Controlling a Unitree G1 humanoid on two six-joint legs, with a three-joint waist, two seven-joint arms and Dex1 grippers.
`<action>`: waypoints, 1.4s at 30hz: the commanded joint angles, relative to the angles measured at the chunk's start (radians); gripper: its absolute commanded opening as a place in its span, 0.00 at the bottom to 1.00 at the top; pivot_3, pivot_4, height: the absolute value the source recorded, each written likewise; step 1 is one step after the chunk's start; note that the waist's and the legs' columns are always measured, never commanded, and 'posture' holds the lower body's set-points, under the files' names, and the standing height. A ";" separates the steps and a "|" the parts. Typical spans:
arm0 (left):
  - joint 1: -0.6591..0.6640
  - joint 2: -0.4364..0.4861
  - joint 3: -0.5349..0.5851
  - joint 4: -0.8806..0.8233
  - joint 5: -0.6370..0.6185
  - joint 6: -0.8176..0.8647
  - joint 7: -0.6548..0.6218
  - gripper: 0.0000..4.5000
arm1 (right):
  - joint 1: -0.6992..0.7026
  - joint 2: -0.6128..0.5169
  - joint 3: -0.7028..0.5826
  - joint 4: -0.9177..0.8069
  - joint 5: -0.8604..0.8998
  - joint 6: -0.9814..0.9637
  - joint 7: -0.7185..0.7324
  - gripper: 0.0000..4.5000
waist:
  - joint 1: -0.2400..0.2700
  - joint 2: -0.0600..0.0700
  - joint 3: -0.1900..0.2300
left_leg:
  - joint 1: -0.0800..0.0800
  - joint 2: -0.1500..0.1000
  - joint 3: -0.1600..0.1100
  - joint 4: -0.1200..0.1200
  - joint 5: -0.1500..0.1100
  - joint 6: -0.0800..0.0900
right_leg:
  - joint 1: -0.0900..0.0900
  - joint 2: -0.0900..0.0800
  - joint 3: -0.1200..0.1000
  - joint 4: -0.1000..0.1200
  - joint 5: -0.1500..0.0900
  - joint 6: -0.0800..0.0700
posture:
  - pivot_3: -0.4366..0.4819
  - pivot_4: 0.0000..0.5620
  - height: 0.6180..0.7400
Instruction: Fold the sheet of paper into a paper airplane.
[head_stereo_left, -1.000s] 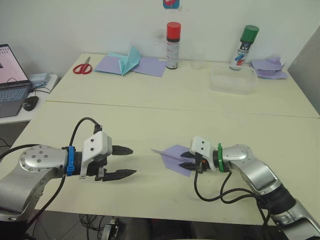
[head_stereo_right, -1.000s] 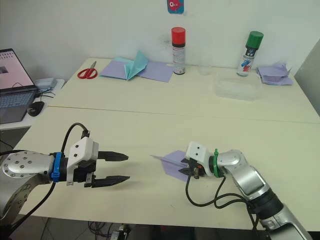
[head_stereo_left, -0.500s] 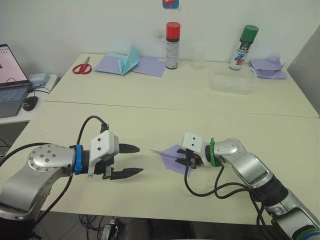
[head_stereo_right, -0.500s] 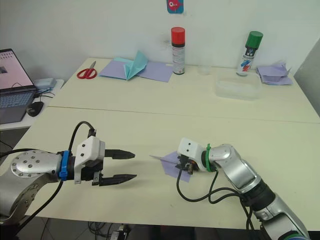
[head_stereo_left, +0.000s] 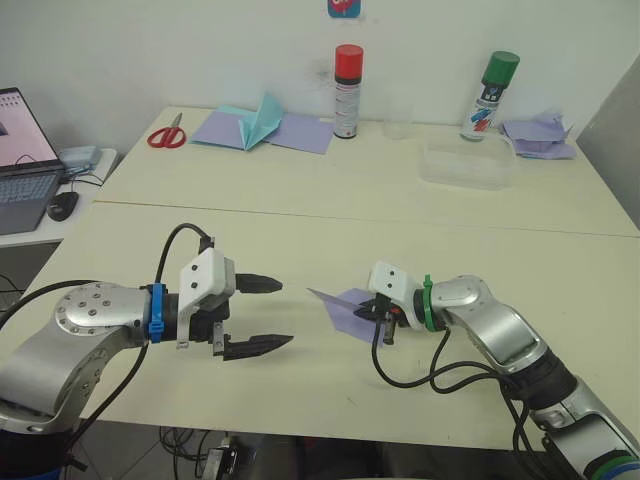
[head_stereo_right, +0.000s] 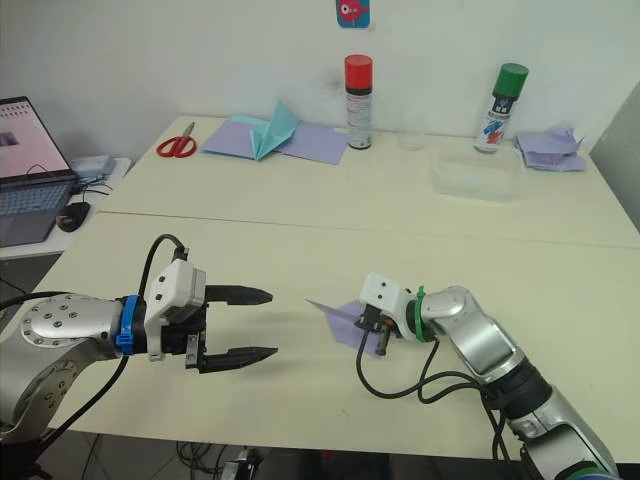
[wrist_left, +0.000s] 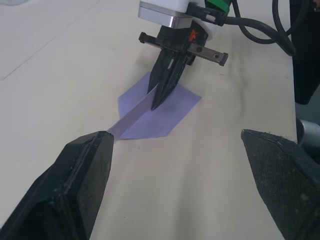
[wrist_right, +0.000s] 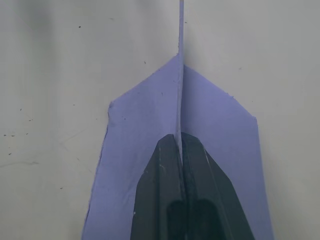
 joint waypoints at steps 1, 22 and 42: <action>-0.026 -0.021 0.019 -0.048 -0.019 -0.003 0.035 1.00 | 0.043 -0.037 -0.117 -0.080 0.067 0.127 -0.022 0.00 | 0.004 0.000 0.000 | 0.000 0.000 0.000 0.000 0.000 0.000 | 0.000 0.000 0.000 0.000 0.000 0.000 | 0.48 0.27 1.00; -0.353 -0.170 -0.272 0.068 0.069 -0.049 -0.056 1.00 | 0.279 0.168 -0.658 -0.317 0.118 0.509 -0.558 0.00 | -0.005 0.000 0.000 | -0.001 -0.001 0.001 0.000 0.001 -0.001 | -0.001 0.005 0.003 0.000 0.000 0.002 | 0.48 0.27 1.00; -0.343 -0.191 -0.257 0.086 0.110 -0.101 -0.085 1.00 | 0.279 0.127 -0.737 -0.268 0.202 0.437 -0.581 0.51 | -0.003 0.000 0.000 | -0.001 -0.001 0.000 0.000 0.001 -0.001 | 0.000 0.006 0.003 0.000 0.000 0.002 | 0.48 0.27 1.00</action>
